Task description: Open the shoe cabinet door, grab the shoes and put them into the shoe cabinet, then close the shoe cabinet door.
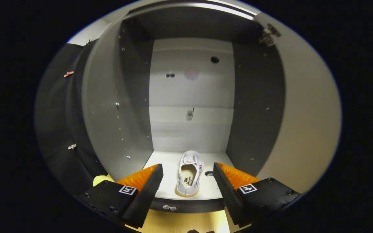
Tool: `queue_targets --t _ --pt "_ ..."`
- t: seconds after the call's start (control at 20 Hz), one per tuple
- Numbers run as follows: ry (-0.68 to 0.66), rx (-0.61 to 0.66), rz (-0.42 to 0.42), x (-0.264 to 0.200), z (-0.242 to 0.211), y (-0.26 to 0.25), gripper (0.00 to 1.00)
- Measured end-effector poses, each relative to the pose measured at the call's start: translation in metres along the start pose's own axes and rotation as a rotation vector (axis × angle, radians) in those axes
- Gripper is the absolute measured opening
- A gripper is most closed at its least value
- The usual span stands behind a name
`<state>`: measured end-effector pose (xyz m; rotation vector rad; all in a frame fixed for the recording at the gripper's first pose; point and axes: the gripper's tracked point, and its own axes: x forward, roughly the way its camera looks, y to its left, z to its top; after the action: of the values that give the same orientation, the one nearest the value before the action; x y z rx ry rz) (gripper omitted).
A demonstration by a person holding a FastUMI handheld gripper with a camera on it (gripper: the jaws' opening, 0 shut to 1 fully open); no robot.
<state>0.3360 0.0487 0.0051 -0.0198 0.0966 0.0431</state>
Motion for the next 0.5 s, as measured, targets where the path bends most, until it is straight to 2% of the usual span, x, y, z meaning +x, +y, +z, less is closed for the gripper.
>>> queue_targets --t 0.25,0.5 --pt "-0.150 -0.041 -0.060 -0.094 0.035 -0.015 0.98" --pt "-0.223 0.012 -0.107 -0.174 0.041 -0.036 0.97"
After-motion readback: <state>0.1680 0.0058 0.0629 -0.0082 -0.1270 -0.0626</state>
